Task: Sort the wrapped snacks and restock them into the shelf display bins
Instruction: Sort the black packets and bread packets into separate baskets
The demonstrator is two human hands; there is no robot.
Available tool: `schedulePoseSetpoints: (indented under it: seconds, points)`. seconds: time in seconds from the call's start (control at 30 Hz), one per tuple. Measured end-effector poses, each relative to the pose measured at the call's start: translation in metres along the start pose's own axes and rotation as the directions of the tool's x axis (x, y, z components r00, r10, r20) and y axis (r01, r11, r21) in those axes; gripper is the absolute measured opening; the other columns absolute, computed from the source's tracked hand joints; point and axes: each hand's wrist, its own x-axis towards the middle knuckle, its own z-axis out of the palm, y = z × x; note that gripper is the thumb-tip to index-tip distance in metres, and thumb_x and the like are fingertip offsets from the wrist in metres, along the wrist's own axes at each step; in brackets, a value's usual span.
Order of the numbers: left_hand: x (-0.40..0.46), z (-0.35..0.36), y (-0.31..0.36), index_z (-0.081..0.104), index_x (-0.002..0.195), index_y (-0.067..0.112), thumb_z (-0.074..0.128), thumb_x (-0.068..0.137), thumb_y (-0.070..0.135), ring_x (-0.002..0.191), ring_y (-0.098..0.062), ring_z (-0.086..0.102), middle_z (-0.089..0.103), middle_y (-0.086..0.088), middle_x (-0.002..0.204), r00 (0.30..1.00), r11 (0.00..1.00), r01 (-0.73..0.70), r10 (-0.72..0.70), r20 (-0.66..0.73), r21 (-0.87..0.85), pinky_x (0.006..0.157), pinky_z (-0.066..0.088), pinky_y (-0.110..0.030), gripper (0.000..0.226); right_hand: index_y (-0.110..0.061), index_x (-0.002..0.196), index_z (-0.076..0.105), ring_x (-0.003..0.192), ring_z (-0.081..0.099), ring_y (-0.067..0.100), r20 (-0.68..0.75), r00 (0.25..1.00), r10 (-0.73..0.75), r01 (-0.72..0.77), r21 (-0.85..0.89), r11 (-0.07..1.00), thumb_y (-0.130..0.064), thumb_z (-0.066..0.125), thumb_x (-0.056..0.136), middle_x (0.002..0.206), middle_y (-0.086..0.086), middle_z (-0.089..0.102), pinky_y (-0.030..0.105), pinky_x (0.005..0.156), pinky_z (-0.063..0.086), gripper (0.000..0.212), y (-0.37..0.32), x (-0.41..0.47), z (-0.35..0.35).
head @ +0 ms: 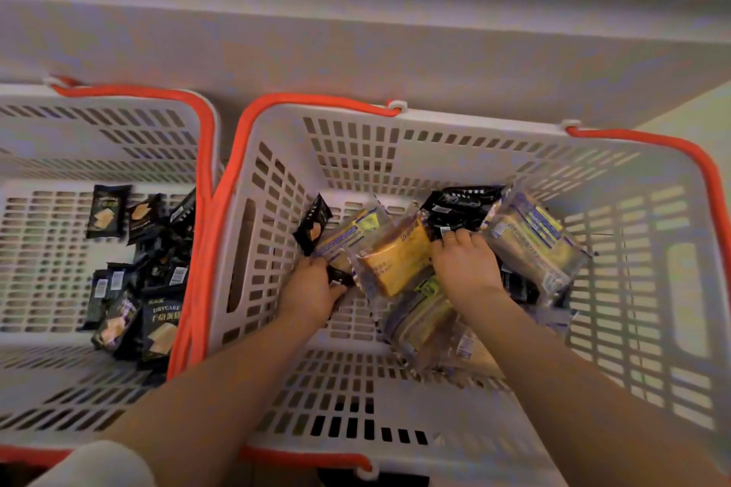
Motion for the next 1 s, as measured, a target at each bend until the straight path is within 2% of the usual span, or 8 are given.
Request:
schedulePoseSetpoints:
  seconds: [0.07, 0.17, 0.23, 0.37, 0.5, 0.63, 0.73, 1.0]
  points:
    - [-0.003, -0.011, 0.006, 0.051, 0.120, 0.007, 0.057, 0.090, 0.025, 0.097, -0.024, 0.058, 0.056, -0.014, 0.119, 0.993, 0.977, -0.010, -0.015, -0.116, -0.215, 0.079, 0.046, -0.031, 0.035, -0.005, 0.120, 0.053, 0.121, 0.040, 0.033, -0.010, 0.999, -0.030, 0.030, 0.002, 1.000, -0.005, 0.047, 0.089, 0.126, 0.015, 0.050, 0.039, 0.099, 0.034, 0.031, -0.001, 0.000, -0.006]
    - [-0.005, -0.040, 0.017, 0.055, 0.103, 0.010, 0.060, 0.089, 0.026, 0.079, -0.016, 0.059, 0.066, -0.001, 0.090, 0.934, 0.838, -0.123, -0.083, -0.347, -0.532, 0.061, 0.042, -0.021, 0.022, -0.006, 0.115, 0.055, 0.115, 0.045, 0.030, -0.089, 0.996, -0.031, 0.042, 0.126, 0.991, -0.001, 0.048, 0.085, 0.118, 0.012, 0.053, 0.037, 0.090, 0.040, 0.031, 0.004, -0.005, -0.021]
    - [-0.006, -0.060, 0.028, 0.052, 0.093, 0.020, 0.061, 0.088, 0.027, 0.071, -0.006, 0.057, 0.059, 0.014, 0.077, 0.898, 0.779, -0.249, -0.036, -0.439, -0.575, 0.052, 0.039, -0.009, 0.013, -0.009, 0.110, 0.057, 0.109, 0.049, 0.029, -0.173, 0.985, 0.024, 0.022, 0.255, 0.967, -0.005, 0.050, 0.086, 0.111, 0.009, 0.055, 0.037, 0.083, 0.043, 0.026, 0.014, -0.005, -0.032]
    - [0.009, -0.075, 0.044, 0.057, 0.103, 0.011, 0.059, 0.090, 0.025, 0.083, -0.015, 0.055, 0.060, -0.001, 0.095, 0.869, 0.885, -0.348, 0.181, -0.461, -0.308, 0.063, 0.037, -0.023, 0.019, -0.009, 0.100, 0.064, 0.099, 0.056, 0.029, -0.298, 0.923, 0.241, 0.025, 0.676, 0.737, -0.011, 0.060, 0.086, 0.103, 0.011, 0.062, 0.032, 0.075, 0.037, 0.014, 0.032, 0.007, -0.049]
    - [0.033, -0.073, 0.051, 0.053, 0.111, 0.003, 0.051, 0.094, 0.024, 0.099, -0.031, 0.054, 0.056, -0.016, 0.112, 0.917, 0.962, -0.273, 0.261, -0.303, 0.002, 0.072, 0.042, -0.034, 0.027, -0.004, 0.098, 0.062, 0.101, 0.055, 0.031, -0.323, 0.882, 0.344, 0.025, 0.760, 0.649, -0.005, 0.059, 0.086, 0.106, 0.014, 0.059, 0.035, 0.084, 0.039, 0.013, 0.035, 0.025, -0.047]
    - [0.046, -0.064, 0.041, 0.046, 0.126, 0.002, 0.044, 0.097, 0.023, 0.118, -0.034, 0.040, 0.042, -0.019, 0.128, 0.983, 0.964, -0.145, 0.166, -0.078, 0.222, 0.091, 0.040, -0.041, 0.036, -0.007, 0.118, 0.052, 0.116, 0.045, 0.033, -0.221, 0.936, 0.275, -0.088, 0.609, 0.788, -0.014, 0.060, 0.087, 0.123, 0.015, 0.049, 0.041, 0.095, 0.038, 0.033, 0.036, 0.040, -0.032]
    - [0.047, -0.055, 0.038, 0.045, 0.127, 0.004, 0.045, 0.096, 0.019, 0.122, -0.036, 0.037, 0.031, -0.020, 0.137, 0.985, 0.930, -0.147, 0.168, -0.034, 0.337, 0.098, 0.036, -0.042, 0.034, -0.009, 0.129, 0.041, 0.122, 0.042, 0.031, -0.183, 0.960, 0.214, -0.092, 0.517, 0.851, -0.023, 0.063, 0.086, 0.130, 0.013, 0.046, 0.040, 0.098, 0.037, 0.051, 0.033, 0.040, -0.022]
    - [0.055, -0.061, 0.051, 0.037, 0.128, 0.006, 0.050, 0.094, 0.030, 0.108, -0.033, 0.052, 0.050, -0.019, 0.123, 0.997, 0.971, -0.068, 0.058, 0.051, 0.231, 0.080, 0.044, -0.038, 0.043, -0.010, 0.123, 0.040, 0.120, 0.041, 0.029, -0.137, 0.965, 0.225, -0.146, 0.433, 0.889, -0.034, 0.065, 0.083, 0.129, 0.010, 0.046, 0.038, 0.099, 0.031, 0.052, 0.018, 0.040, -0.014]
